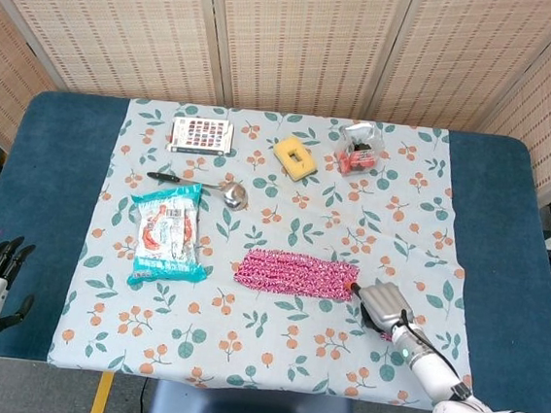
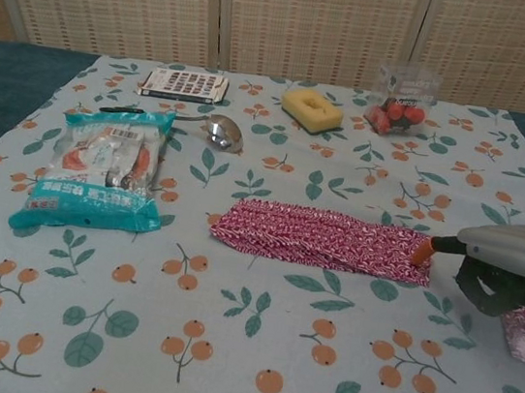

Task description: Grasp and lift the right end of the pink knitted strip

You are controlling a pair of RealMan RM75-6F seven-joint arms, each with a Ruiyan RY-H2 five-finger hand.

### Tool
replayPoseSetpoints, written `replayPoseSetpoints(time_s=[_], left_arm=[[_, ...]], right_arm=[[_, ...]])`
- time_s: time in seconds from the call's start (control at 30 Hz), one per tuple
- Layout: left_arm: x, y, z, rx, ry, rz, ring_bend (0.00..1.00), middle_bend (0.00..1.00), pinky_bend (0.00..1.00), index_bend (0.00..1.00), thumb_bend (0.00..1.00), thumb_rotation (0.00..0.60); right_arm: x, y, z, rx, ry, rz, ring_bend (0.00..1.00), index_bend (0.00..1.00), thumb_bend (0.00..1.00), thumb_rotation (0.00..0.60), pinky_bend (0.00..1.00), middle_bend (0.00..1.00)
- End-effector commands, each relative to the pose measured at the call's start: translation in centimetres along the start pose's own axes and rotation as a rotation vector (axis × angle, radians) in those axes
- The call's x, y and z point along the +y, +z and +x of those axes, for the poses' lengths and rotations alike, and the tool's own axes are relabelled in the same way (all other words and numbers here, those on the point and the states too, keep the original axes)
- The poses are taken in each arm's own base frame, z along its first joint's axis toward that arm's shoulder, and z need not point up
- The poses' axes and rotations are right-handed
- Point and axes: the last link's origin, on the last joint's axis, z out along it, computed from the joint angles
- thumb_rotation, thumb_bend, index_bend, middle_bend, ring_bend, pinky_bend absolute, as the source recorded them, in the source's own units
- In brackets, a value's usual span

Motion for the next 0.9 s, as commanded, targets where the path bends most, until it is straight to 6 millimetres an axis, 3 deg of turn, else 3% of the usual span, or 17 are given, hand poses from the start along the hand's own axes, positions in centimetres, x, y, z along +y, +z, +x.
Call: replayPoseSetpoints(time_s=[0.03, 0.3, 0.73, 0.9], left_arm=[[0.0, 0.0, 0.0, 0.001, -0.002, 0.002, 0.00, 0.00, 0.17, 0.08, 0.40, 0.600], [0.0, 0.0, 0.0, -0.003, -0.001, 0.001, 0.00, 0.00, 0.17, 0.08, 0.40, 0.600], [0.1, -0.1, -0.1, -0.009, 0.002, 0.000, 0.00, 0.00, 0.17, 0.09, 0.40, 0.600], [0.2, -0.1, -0.1, -0.012, 0.003, -0.002, 0.00, 0.00, 0.17, 0.09, 0.40, 0.600]], right_arm=[[-0.1, 0.2, 0.0, -0.002, -0.005, -0.005, 0.84, 0.18, 0.87, 0.600, 0.82, 0.73], [1.2, 0.0, -0.2, -0.012, -0.024, -0.061, 0.84, 0.18, 0.87, 0.600, 0.82, 0.73], [6.2, -0.8, -0.7, -0.027, 0.001, -0.215, 0.84, 0.18, 0.87, 0.600, 0.82, 0.73], [7.0, -1.2, -0.7, -0.022, 0.001, -0.237, 0.83, 0.18, 0.87, 0.600, 0.82, 0.73]])
